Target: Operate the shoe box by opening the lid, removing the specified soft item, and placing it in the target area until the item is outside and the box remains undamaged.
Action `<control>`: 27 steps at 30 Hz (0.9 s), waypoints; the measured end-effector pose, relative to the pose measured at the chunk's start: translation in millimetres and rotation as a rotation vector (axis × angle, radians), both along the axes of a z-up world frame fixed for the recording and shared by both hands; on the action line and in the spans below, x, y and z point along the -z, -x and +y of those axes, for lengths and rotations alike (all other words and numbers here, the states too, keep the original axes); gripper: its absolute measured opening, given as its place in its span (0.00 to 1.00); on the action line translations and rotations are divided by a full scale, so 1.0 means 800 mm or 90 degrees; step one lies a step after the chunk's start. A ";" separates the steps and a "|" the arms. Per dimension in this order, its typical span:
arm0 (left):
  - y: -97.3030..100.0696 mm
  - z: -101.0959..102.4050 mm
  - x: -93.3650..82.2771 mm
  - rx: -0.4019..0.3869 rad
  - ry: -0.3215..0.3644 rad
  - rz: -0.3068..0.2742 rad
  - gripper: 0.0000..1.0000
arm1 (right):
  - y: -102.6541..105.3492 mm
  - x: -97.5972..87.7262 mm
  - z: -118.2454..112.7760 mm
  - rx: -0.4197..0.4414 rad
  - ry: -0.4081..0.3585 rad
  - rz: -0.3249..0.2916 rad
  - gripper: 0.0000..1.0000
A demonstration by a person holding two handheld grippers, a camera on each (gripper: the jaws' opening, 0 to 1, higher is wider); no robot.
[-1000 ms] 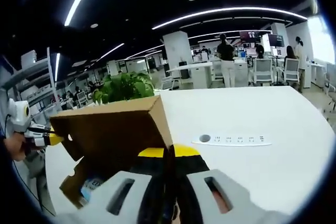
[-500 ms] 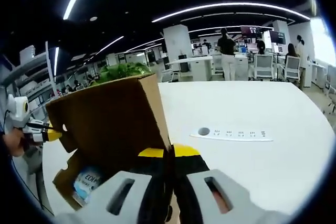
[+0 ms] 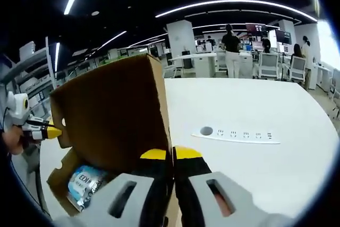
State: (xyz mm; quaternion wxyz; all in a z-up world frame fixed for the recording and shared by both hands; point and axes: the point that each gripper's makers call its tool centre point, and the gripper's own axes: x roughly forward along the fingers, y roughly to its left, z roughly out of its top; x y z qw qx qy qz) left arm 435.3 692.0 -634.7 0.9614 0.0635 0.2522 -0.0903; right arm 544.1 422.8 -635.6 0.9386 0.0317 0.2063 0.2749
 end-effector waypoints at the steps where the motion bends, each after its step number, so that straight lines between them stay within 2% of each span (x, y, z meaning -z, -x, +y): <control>1: -0.002 0.001 0.000 0.000 -0.001 0.001 0.04 | -0.001 0.001 0.000 0.000 0.000 0.001 0.01; 27: -0.042 0.014 0.012 -0.004 0.002 0.021 0.05 | -0.030 0.035 0.008 0.007 0.027 0.039 0.00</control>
